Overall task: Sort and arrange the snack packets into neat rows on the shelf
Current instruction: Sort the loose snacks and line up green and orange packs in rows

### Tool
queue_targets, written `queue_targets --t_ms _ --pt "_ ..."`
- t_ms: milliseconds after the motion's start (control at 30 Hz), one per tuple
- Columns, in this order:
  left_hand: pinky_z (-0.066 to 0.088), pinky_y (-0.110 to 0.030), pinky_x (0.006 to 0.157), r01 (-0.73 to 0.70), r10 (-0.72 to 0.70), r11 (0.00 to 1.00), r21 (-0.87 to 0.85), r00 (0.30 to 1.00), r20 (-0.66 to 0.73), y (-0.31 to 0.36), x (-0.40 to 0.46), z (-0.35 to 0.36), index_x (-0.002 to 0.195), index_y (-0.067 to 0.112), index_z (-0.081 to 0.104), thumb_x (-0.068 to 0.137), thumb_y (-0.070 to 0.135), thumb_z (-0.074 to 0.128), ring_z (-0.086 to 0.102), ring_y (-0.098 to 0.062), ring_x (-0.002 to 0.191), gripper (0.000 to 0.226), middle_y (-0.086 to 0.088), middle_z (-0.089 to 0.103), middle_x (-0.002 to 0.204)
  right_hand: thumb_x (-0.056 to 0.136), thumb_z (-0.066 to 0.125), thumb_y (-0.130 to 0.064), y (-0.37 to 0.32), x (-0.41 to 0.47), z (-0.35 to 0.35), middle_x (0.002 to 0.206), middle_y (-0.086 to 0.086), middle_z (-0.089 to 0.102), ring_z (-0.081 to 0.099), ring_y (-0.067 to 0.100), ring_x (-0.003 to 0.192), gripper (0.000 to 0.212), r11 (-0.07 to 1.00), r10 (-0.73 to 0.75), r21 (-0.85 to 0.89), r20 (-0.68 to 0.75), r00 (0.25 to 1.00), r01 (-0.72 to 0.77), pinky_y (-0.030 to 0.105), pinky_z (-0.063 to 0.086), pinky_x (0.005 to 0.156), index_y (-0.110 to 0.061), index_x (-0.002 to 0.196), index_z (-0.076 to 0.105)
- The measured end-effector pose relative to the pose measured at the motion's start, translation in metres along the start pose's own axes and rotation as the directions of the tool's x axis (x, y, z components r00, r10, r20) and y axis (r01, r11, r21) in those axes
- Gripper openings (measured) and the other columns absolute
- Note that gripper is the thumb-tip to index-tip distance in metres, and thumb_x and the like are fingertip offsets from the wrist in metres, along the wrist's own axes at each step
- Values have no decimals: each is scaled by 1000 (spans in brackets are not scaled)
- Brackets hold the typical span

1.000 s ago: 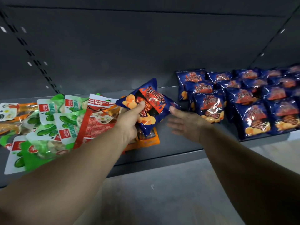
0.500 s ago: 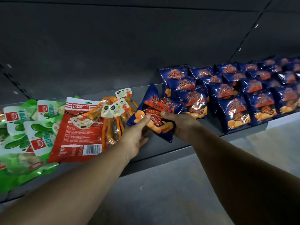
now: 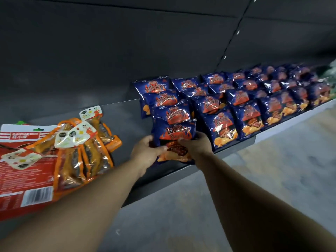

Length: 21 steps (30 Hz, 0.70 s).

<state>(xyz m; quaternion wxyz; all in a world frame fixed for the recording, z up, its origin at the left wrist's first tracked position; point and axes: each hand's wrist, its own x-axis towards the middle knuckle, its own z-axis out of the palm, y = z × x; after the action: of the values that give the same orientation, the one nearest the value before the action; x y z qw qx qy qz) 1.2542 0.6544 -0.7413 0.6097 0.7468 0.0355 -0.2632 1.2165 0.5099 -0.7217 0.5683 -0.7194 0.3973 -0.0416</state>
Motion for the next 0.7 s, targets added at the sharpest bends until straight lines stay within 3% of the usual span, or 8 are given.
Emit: queue_targets --t_ms 67,167,333,533,700 --pt "45 -28 87 -5 6 1000 24 998 -55 0 5 23 117 17 56 81 17 74 58 -14 98 41 5 62 109 77 74 -22 3 9 1 114 7 64 63 25 102 53 996 -58 -77 -130 990 48 40 52 91 -13 125 53" --pt "48 -32 85 12 -3 998 60 990 -142 -1 9 47 122 21 53 79 19 74 61 -19 100 47 0 65 112 80 68 -29 6 14 1 126 6 57 56 27 115 58 970 -156 -213 -188 970 115 44 47 98 -20 132 45" --pt "38 -25 79 -15 33 994 112 986 -161 -7 11 65 133 27 42 77 20 77 58 -20 106 67 3 63 117 92 58 -26 10 19 -4 147 5 32 35 25 134 63 925 -223 -339 -112 968 174 37 33 107 -23 148 28" --pt "35 -29 76 30 14 954 297 989 -146 -3 14 75 145 24 30 84 25 68 55 -32 114 72 -10 59 127 96 48 -29 15 22 -3 154 4 20 28 25 139 60 897 -202 -407 -38 979 170 37 32 111 -27 149 22" --pt "35 -32 77 78 -32 955 286 986 -163 -5 20 82 148 26 21 90 26 62 53 -37 114 71 -16 55 129 97 45 -30 16 21 -8 157 4 13 24 26 141 63 900 -151 -411 13 988 143 39 28 114 -30 151 12"
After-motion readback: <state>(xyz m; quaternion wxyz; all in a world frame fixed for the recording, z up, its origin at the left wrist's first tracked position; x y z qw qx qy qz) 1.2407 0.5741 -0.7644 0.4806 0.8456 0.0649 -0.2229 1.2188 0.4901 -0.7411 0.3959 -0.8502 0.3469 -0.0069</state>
